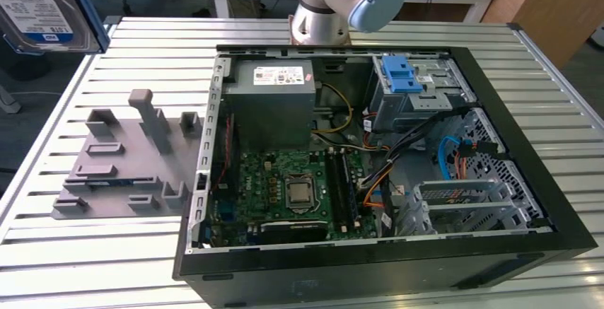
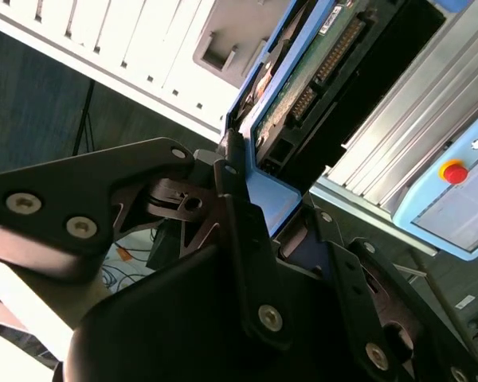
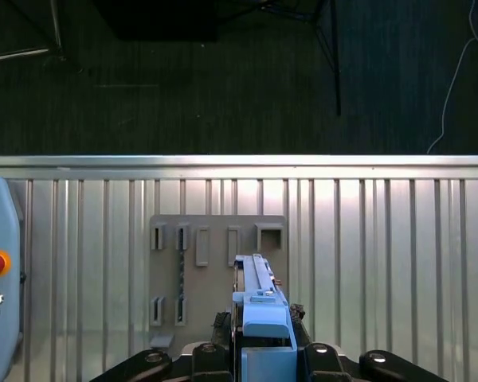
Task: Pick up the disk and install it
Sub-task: 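Pick up the disk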
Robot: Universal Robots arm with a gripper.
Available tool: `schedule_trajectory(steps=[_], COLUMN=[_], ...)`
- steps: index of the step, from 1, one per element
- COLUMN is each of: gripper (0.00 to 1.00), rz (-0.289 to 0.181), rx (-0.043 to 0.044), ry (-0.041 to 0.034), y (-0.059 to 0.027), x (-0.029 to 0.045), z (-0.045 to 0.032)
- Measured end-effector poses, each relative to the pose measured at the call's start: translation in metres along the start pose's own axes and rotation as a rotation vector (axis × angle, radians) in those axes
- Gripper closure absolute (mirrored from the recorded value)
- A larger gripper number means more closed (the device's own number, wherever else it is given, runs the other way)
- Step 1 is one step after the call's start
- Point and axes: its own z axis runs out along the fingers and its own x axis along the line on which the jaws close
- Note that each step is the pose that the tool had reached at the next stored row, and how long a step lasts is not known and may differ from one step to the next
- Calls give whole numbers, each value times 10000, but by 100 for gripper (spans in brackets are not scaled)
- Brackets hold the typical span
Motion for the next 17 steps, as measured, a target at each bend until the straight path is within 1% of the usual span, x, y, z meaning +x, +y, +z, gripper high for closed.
schedule_trajectory(steps=[5,8,12,17], gripper=[64,64,64,64], rz=[0,0,0,0], rx=[-2,-1,-4,-2], ry=[-1,-1,0,-1], y=[-79,-111,-117,-118], x=[0,0,9,61], z=[-2,-2,-3,-3])
